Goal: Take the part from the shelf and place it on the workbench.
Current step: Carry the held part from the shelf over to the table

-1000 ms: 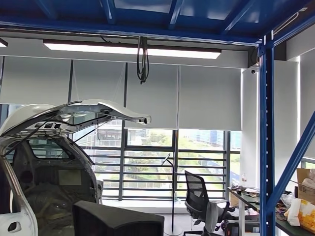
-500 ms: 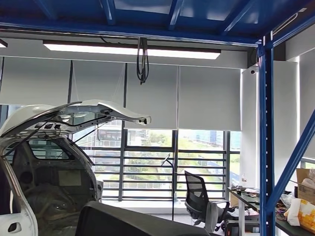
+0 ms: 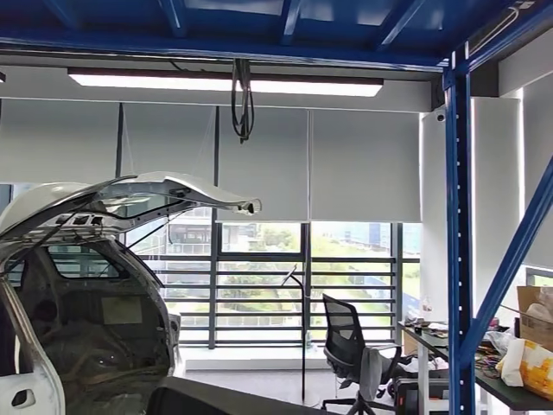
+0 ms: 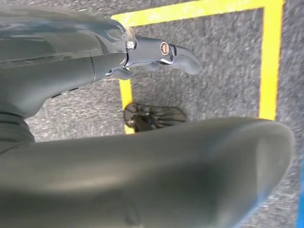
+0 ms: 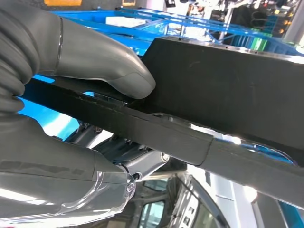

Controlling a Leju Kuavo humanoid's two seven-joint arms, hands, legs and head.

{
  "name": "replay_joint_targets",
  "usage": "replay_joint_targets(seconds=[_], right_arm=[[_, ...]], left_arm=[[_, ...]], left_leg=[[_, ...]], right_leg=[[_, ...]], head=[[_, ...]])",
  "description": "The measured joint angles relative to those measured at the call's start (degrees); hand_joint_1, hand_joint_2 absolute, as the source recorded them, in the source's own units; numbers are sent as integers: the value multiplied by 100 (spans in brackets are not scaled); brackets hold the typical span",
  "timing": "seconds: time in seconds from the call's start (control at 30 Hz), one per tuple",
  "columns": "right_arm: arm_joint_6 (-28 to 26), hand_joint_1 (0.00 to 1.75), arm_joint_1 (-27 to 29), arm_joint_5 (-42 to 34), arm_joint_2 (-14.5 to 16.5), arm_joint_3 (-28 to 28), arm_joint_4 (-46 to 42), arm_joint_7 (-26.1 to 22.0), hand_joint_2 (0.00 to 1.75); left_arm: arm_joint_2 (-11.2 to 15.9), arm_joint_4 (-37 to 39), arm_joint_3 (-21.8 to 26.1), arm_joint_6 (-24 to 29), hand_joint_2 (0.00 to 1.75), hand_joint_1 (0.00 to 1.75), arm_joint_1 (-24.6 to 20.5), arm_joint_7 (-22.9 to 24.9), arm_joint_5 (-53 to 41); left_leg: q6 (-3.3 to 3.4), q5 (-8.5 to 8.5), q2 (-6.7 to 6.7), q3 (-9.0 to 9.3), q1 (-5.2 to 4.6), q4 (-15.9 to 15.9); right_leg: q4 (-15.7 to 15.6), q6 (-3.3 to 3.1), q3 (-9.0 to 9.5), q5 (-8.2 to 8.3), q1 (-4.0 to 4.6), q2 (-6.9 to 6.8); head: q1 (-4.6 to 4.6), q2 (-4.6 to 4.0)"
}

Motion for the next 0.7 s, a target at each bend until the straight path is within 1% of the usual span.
replay_joint_targets(seconds=[0.03, 0.07, 0.1, 0.13, 0.17, 0.2, 0.23, 0.27, 0.3, 0.33, 0.37, 0.4, 0.43, 0.47, 0.5, 0.53, 0.57, 0.6, 0.63, 0.67, 0.7], right_arm=[[-1, 175, 7, -1, -13, 0, -2, -3, 175], [-1, 175, 12, -2, -21, 0, -3, -5, 175], [-1, 175, 13, -2, -27, 0, -4, -8, 175], [-1, 175, 14, -2, -29, 0, -4, -10, 175], [-2, 175, 21, -2, -33, 0, -4, -14, 175], [-4, 175, 34, -2, -39, 0, -2, -19, 175], [-7, 175, 52, -2, -49, 0, 2, -22, 175], [-10, 175, 72, -2, -60, 0, 7, -26, 175], [-13, 175, 88, -2, -69, 0, 11, -30, 175], [-14, 175, 99, -2, -78, 0, 14, -34, 175], [-14, 175, 106, -3, -84, 0, 15, -39, 175], [-14, 175, 109, -5, -89, 0, 12, -44, 175], [-14, 175, 109, -9, -92, -1, 9, -48, 175], [-14, 175, 110, -13, -95, -2, 5, -52, 175], [-10, 175, 111, -16, -98, -3, 2, -55, 175], [-6, 175, 116, -18, -103, -4, 2, -56, 175], [-2, 175, 121, -20, -109, -7, 1, -58, 175], [3, 175, 127, -22, -116, -10, 2, -60, 175], [4, 175, 131, -28, -121, -16, 1, -63, 175], [4, 175, 133, -34, -126, -22, 1, -66, 175], [6, 175, 137, -41, -131, -26, 1, -67, 175]], left_arm=[[5, 0, 4, 1, 175, 0, 10, 23, 2], [16, 0, 8, 1, 175, 0, 17, 44, 3], [26, 0, 13, 2, 175, 0, 21, 69, 2], [38, 0, 18, 4, 175, 0, 26, 99, 0], [51, 0, 24, 8, 175, 0, 31, 132, -4], [60, 0, 30, 14, 175, 0, 41, 162, -8], [72, 0, 35, 21, 175, 0, 53, 185, -11], [86, 0, 41, 30, 175, 0, 64, 201, -16], [99, 0, 46, 40, 175, 0, 72, 213, -20], [116, 0, 50, 51, 175, 0, 75, 221, -24], [129, 0, 54, 62, 175, 0, 73, 227, -29], [138, 0, 56, 69, 175, 0, 65, 231, -32], [144, 0, 58, 73, 175, 0, 58, 232, -35], [146, 0, 60, 74, 175, 0, 55, 233, -41], [148, 0, 61, 75, 175, 0, 57, 232, -49], [150, 0, 63, 76, 175, 0, 66, 231, -58], [153, -1, 65, 77, 175, 0, 71, 230, -66], [156, -1, 66, 79, 175, 0, 72, 229, -73], [159, -2, 66, 83, 175, 0, 70, 227, -78], [162, -2, 67, 87, 175, 0, 66, 225, -82], [164, -2, 67, 94, 175, 0, 66, 224, -89]], left_leg=[[-33, 10, 0, 2, 9, -10], [-66, -16, 1, -1, 17, -5], [-95, -106, 1, -20, 21, 58], [-118, -270, 0, -74, 26, 226], [-138, -495, 2, -166, 36, 507], [-157, -724, 2, -275, 46, 863], [-177, -894, 3, -367, 59, 1190], [-197, -973, 3, -394, 71, 1379], [-216, -948, 4, -328, 85, 1365], [-236, -833, 5, -155, 104, 1131], [-263, -679, 5, 90, 128, 752], [-293, -563, 0, 327, 146, 356], [-299, -478, -14, 490, 158, 65], [-290, -440, -29, 567, 159, -88], [-262, -433, -43, 566, 145, -118], [-207, -396, -48, 531, 131, -92], [-156, -357, -34, 501, 122, -82], [-98, -310, -18, 462, 114, -80], [-43, -257, 0, 414, 108, -83], [2, -207, 17, 362, 98, -84], [34, -161, 27, 307, 76, -83]], right_leg=[[-16, -24, -3, 16, 3, 2], [-43, -55, -2, 40, -2, -5], [-74, -94, -3, 69, -13, -16], [-104, -131, -11, 100, -28, -30], [-115, -155, -26, 126, -35, -43], [-118, -168, -53, 149, -37, -50], [-117, -169, -83, 172, -36, -56], [-115, -160, -117, 200, -39, -59], [-111, -144, -153, 229, -47, -59], [-103, -120, -190, 258, -60, -57], [-86, -89, -227, 286, -72, -52], [-56, -52, -268, 311, -70, -46], [-27, -12, -303, 338, -67, -40], [-7, 29, -328, 369, -60, -34], [-4, 69, -345, 406, -58, -30], [-19, 110, -352, 451, -70, -23], [-25, 144, -363, 455, -84, -22], [22, 167, -386, 374, -96, -22], [172, 181, -434, 189, -101, -24], [438, 181, -503, -84, -101, -28], [799, 178, -584, -379, -95, -29]], head=[[0, 0], [0, -1], [0, -1], [1, -1], [1, -1], [1, -1], [1, -1], [0, -1], [0, -1], [0, -1], [0, -1], [1, -1], [0, -1], [0, -1], [0, -1], [0, -1], [-1, -1], [-1, -1], [-1, -1], [-1, -1], [-1, -1]])
